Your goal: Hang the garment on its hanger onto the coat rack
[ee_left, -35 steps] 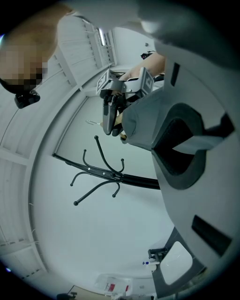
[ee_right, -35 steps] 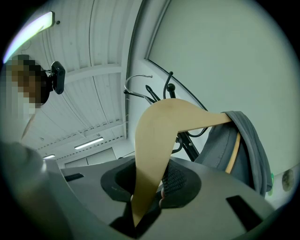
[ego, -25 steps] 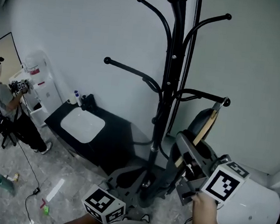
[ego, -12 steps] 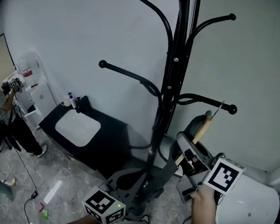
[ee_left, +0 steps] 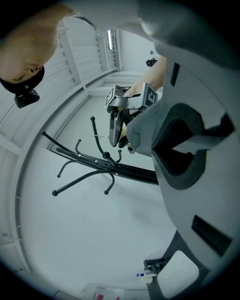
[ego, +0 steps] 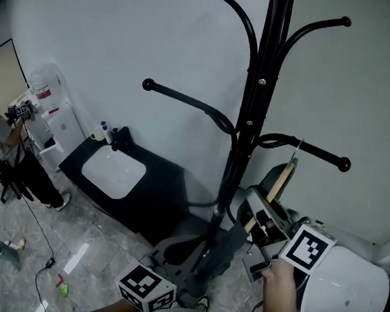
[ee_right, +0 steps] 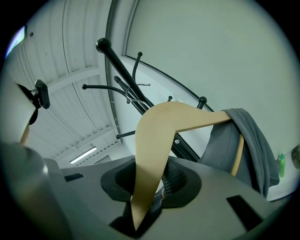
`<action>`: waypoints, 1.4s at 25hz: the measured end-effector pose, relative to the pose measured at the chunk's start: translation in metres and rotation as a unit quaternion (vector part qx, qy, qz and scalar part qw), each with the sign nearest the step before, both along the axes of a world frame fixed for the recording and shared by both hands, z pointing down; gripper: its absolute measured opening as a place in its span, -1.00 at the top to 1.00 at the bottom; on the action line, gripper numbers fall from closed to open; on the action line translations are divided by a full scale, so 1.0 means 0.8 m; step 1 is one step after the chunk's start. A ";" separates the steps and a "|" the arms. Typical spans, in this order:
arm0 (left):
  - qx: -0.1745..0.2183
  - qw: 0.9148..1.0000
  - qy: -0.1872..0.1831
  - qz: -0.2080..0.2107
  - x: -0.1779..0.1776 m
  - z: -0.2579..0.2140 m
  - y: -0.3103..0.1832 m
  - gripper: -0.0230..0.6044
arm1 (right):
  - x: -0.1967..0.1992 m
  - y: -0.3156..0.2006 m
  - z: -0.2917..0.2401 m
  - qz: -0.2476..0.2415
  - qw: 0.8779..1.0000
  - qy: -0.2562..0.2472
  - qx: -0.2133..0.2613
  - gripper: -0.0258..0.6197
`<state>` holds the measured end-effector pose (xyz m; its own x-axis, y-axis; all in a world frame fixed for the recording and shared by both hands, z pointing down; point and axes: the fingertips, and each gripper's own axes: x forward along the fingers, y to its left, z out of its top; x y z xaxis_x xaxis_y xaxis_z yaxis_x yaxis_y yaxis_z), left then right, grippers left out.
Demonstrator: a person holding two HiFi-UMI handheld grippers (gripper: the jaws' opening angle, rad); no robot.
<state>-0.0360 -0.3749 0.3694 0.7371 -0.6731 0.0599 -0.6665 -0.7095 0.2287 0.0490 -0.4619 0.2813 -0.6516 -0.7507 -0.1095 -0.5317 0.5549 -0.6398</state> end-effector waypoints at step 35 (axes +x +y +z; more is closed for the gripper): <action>-0.012 1.000 -0.005 -0.003 0.003 0.012 -0.006 0.91 | -0.016 0.022 0.096 0.036 0.986 0.161 0.012 0.62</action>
<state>-0.0338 -0.3793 0.3793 0.7320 -0.6761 0.0838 -0.6735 -0.6996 0.2385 0.0364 -0.4439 0.3581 -0.6010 -0.7955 0.0773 -0.7438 0.5213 -0.4182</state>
